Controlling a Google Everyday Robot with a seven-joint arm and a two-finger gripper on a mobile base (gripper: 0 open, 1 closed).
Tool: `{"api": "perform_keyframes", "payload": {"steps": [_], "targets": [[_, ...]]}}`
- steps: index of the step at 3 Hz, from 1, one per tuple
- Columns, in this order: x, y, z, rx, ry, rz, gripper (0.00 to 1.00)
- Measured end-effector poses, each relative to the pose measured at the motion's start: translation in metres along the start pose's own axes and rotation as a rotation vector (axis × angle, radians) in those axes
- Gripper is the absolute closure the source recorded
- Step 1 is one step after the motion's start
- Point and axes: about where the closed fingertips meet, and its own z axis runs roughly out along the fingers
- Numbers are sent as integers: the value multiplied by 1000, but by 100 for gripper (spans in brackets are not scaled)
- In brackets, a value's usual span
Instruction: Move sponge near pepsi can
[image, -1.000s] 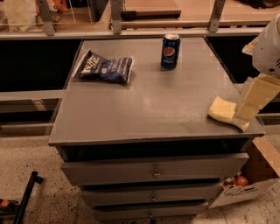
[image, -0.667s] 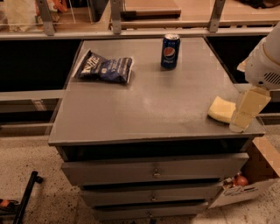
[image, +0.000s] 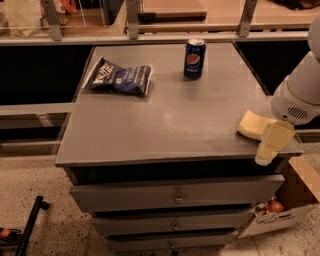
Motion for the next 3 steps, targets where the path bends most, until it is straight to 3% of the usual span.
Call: {"api": "perform_keyframes", "payload": {"steps": [1,3], "targets": [[3,-5,22,-19,-2,36,0],[10,-16,38,-105,18,69,0]]}}
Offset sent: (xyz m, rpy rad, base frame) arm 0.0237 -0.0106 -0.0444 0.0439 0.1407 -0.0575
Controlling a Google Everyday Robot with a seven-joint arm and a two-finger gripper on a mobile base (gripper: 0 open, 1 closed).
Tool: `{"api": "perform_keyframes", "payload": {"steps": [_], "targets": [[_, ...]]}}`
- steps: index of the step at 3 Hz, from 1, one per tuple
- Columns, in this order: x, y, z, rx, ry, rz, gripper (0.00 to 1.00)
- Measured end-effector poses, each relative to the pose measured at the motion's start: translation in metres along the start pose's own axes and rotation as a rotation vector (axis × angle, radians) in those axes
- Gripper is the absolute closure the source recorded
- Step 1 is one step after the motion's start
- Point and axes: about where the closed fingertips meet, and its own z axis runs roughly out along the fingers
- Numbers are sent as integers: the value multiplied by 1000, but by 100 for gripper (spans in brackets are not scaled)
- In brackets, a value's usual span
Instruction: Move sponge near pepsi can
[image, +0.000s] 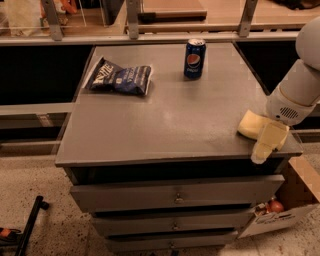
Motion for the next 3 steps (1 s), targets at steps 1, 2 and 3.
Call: {"api": "perform_keyframes", "payload": {"steps": [1,2,3], "targets": [[5,-3,-2,-23,7,7,16],[8,-4,-13,-19,6,1,39],[10,-4,-22,-22,16,-13,61]]}}
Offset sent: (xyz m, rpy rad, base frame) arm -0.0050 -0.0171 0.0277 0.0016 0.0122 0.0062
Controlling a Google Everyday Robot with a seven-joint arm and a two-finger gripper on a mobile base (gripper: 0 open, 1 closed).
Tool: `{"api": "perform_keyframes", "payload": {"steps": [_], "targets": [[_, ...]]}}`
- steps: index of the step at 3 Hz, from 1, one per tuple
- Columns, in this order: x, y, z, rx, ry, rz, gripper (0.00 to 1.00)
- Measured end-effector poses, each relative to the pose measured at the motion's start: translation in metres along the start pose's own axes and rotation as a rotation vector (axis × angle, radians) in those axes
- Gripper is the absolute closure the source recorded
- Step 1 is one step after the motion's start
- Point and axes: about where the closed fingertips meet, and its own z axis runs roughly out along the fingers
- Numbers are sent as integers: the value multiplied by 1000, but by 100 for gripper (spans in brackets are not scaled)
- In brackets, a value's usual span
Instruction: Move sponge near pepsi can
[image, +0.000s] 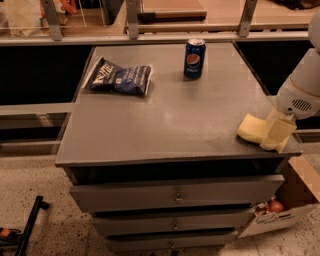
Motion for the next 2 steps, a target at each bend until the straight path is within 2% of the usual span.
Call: {"api": "perform_keyframes", "payload": {"steps": [1,2], "targets": [[0,4,-9,-2,5,-21,85],[-1,3,-7,1,2,-20,100]]}}
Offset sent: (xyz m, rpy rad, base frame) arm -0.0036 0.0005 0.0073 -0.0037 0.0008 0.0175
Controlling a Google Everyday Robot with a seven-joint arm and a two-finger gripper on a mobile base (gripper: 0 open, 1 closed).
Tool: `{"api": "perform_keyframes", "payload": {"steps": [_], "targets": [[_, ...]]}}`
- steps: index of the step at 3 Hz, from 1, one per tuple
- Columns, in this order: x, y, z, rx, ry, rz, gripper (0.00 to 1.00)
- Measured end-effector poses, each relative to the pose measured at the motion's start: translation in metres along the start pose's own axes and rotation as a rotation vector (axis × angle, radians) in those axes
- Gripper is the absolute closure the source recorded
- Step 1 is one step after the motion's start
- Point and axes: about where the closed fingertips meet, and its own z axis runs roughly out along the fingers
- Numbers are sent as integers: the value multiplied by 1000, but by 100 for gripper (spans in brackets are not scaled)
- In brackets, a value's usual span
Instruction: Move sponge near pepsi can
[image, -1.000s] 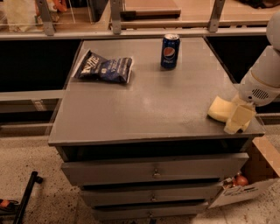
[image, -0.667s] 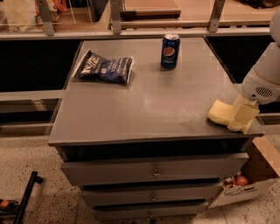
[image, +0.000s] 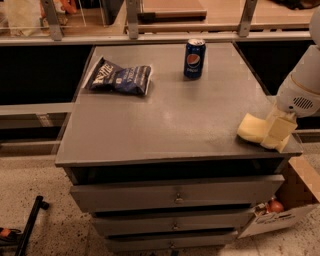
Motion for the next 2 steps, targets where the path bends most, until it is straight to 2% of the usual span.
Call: {"api": "perform_keyframes", "payload": {"steps": [1,2], "targets": [[-4,-1,0,11,4,-9,100],[-12,-15,-5,32,-21,3,100]]}}
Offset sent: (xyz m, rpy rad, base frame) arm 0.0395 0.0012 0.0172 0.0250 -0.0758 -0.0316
